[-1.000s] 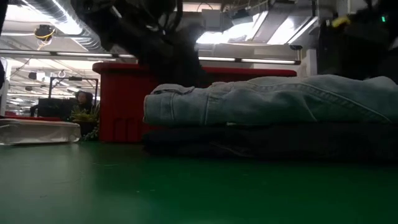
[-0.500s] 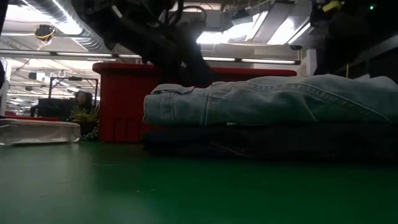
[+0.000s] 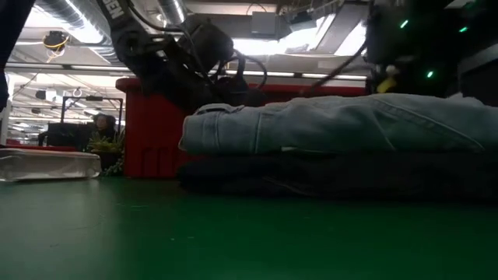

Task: Fold laundry
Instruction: Stack the light blue jeans on top of the dark blue jeans

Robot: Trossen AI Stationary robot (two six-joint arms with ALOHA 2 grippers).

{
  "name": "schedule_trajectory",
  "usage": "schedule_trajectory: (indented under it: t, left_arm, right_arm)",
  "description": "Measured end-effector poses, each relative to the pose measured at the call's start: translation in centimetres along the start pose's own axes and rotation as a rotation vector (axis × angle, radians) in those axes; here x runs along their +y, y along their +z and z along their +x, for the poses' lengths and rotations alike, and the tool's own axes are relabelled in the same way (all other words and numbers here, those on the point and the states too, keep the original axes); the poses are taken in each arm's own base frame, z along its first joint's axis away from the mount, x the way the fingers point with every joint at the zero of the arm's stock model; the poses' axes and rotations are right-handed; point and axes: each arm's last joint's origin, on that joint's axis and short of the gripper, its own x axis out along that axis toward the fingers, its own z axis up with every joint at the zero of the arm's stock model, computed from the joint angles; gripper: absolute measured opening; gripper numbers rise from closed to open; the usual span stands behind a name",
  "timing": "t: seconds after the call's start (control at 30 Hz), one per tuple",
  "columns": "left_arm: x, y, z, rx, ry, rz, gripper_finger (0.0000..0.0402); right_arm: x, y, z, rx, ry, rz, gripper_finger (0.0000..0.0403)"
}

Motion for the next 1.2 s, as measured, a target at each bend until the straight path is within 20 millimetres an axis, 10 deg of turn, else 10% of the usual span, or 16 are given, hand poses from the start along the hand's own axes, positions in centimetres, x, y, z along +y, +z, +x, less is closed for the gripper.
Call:
schedule_trajectory:
  t: [0.67, 0.93, 1.2]
  left_arm:
    - [0.7, 1.6, -1.7, -0.007, 0.052, 0.076, 0.0124]
    - [-0.3, 4.2, -5.5, -0.082, -0.022, 0.060, 0.0124]
    - [-3.4, 4.6, -8.6, -0.088, -0.274, 0.085, 0.0124]
  right_arm:
    - [-2.9, -0.2, 0.2, 0.233, 0.114, -0.081, 0.0127]
    - [-4.7, 1.0, -4.3, 0.146, 0.156, -0.075, 0.0127]
    - [-1.7, 1.3, -10.5, -0.108, 0.365, -0.181, 0.0127]
